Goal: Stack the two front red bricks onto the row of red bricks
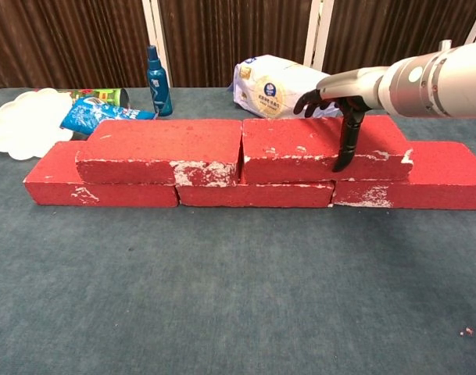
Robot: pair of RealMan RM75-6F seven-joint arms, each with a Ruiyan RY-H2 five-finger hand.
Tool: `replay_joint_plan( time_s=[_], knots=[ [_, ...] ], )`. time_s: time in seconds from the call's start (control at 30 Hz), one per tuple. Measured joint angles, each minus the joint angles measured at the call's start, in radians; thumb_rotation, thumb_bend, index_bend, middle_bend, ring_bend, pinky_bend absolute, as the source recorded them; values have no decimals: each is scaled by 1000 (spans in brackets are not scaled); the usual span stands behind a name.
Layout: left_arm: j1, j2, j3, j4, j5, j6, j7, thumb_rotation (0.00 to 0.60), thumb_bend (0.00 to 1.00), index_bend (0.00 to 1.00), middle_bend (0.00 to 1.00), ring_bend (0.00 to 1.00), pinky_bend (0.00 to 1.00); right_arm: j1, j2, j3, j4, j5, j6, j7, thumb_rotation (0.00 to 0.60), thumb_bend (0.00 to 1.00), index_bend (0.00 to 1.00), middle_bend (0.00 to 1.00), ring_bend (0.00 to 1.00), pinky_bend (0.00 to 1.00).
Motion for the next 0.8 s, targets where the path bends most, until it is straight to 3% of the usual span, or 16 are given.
replay_joint_plan(
  time_s=[0.4, 0.6, 0.8],
  knots=[
    [-2, -2, 1, 4, -5, -7, 5, 600, 220, 0, 0, 0, 33, -7, 11, 17, -28, -24, 17, 11, 600, 0, 203, 187, 130, 0],
    [-1, -2, 0, -1, -8, -4, 9, 600, 220, 0, 0, 0, 33, -33, 81, 20, -105, -60, 29, 32, 600, 0, 203, 186, 126, 0],
    [0, 1, 3, -6, -4, -4, 6, 600, 220, 0, 0, 0, 33, -112, 184, -11, -171, -169, 86, 61, 600, 0, 200, 179, 115, 0]
  ],
)
